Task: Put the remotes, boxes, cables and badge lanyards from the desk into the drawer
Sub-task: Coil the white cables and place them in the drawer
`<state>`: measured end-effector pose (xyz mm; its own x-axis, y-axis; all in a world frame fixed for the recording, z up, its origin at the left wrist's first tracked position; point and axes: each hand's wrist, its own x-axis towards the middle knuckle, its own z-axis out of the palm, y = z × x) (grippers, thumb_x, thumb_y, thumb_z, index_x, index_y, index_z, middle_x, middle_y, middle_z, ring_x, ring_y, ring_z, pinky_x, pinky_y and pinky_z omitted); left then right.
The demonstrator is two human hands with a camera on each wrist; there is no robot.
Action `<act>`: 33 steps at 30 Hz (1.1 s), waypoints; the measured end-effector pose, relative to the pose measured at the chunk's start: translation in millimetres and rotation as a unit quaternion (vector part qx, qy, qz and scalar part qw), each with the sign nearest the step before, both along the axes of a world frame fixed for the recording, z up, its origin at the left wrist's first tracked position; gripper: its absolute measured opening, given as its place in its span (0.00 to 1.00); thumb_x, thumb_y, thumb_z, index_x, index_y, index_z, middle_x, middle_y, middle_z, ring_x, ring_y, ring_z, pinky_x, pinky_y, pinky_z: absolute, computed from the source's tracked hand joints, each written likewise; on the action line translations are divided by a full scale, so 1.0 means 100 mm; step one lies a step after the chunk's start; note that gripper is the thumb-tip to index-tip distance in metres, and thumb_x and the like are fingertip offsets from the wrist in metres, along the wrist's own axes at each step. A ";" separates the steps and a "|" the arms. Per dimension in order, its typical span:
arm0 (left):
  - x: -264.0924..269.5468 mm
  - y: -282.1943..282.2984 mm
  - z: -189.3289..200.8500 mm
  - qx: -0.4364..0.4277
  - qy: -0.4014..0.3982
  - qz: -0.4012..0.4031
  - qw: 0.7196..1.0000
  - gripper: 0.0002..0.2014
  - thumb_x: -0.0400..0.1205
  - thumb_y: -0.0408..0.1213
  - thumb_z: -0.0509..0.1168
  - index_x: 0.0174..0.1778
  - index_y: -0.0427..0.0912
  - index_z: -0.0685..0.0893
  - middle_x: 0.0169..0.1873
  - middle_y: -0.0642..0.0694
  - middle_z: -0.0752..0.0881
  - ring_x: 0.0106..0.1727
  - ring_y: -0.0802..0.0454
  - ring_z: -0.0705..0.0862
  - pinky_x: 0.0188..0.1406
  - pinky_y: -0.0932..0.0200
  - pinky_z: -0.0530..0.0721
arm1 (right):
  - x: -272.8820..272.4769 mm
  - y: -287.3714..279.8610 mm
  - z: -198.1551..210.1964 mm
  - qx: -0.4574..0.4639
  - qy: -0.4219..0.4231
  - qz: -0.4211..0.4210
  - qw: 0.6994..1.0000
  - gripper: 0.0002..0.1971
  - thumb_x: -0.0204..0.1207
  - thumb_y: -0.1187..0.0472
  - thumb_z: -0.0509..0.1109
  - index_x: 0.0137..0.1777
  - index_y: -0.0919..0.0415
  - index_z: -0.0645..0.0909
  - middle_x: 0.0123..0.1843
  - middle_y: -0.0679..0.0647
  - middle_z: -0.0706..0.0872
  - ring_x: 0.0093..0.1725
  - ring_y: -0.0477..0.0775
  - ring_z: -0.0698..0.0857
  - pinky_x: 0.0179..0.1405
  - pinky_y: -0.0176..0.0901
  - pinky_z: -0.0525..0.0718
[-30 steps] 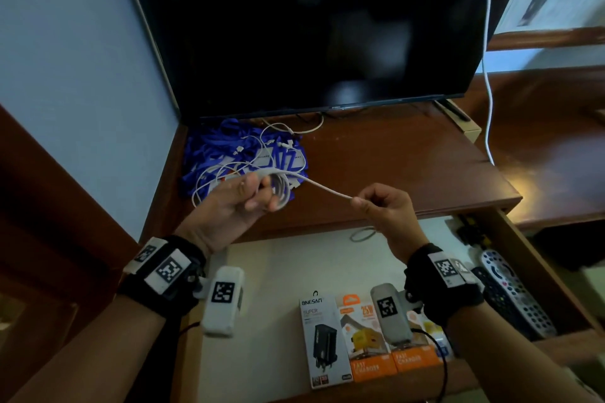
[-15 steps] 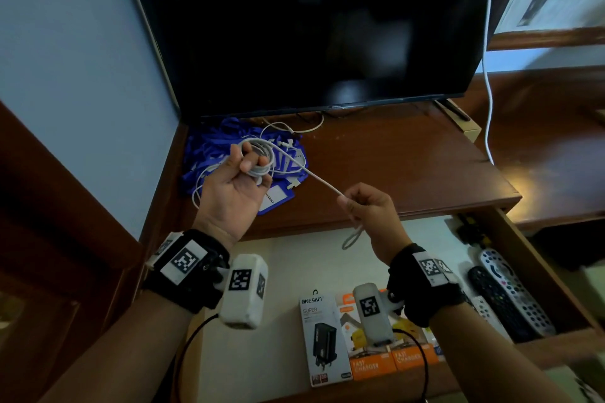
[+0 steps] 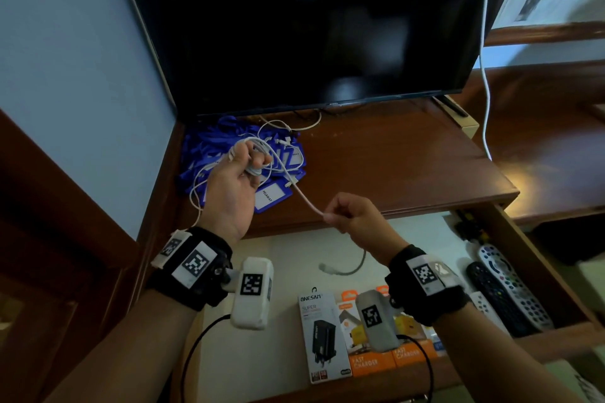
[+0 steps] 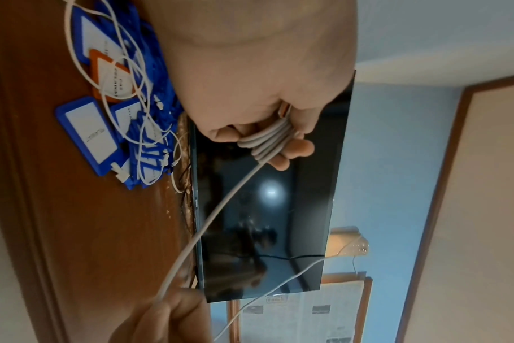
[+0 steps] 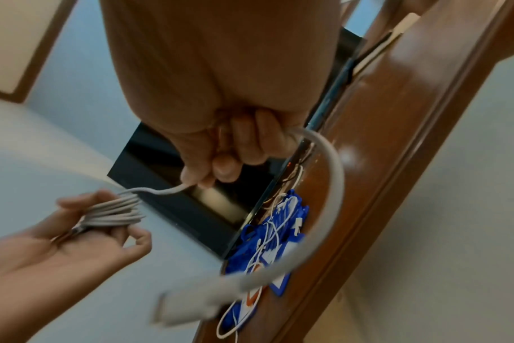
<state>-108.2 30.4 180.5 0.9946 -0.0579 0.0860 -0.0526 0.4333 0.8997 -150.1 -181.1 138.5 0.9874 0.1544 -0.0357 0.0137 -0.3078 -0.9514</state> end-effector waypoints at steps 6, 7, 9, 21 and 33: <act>-0.10 -0.08 0.01 0.212 -0.004 0.042 0.976 0.17 0.89 0.41 0.53 0.45 0.41 0.85 0.42 0.48 0.89 0.48 0.56 0.85 0.60 0.48 0.78 | -0.09 0.04 0.15 0.022 -0.066 0.047 0.996 0.14 0.75 0.79 0.65 0.33 0.61 0.78 0.26 0.48 0.77 0.24 0.37 0.73 0.27 0.25 0.71; -0.12 -0.10 -0.01 0.229 -0.003 0.037 0.973 0.17 0.89 0.41 0.53 0.43 0.44 0.86 0.44 0.48 0.90 0.52 0.52 0.85 0.65 0.43 0.77 | -0.11 0.03 0.16 0.027 -0.070 0.051 0.996 0.14 0.75 0.79 0.65 0.34 0.62 0.78 0.25 0.47 0.77 0.23 0.37 0.73 0.27 0.25 0.70; -0.15 -0.12 -0.03 0.264 -0.011 0.021 0.964 0.17 0.89 0.42 0.53 0.40 0.52 0.86 0.46 0.51 0.90 0.59 0.48 0.83 0.71 0.38 0.71 | -0.13 0.02 0.19 0.038 -0.069 0.073 0.994 0.13 0.76 0.79 0.64 0.34 0.64 0.79 0.23 0.45 0.78 0.23 0.37 0.72 0.26 0.26 0.70; -0.28 -0.31 -0.13 0.375 -0.017 -0.114 0.920 0.15 0.86 0.47 0.58 0.38 0.49 0.85 0.51 0.50 0.88 0.61 0.54 0.81 0.69 0.48 0.70 | 0.00 -0.04 0.31 0.159 -0.132 -0.064 0.976 0.14 0.82 0.73 0.59 0.34 0.67 0.78 0.21 0.45 0.73 0.22 0.42 0.67 0.22 0.29 0.66; -0.31 -0.30 -0.14 0.224 0.069 -0.274 0.933 0.10 0.87 0.36 0.54 0.48 0.36 0.79 0.28 0.47 0.80 0.33 0.57 0.81 0.42 0.55 0.70 | 0.10 0.01 -0.03 0.188 -0.076 -0.176 0.963 0.18 0.80 0.69 0.66 0.29 0.56 0.81 0.21 0.47 0.74 0.24 0.50 0.69 0.27 0.40 0.73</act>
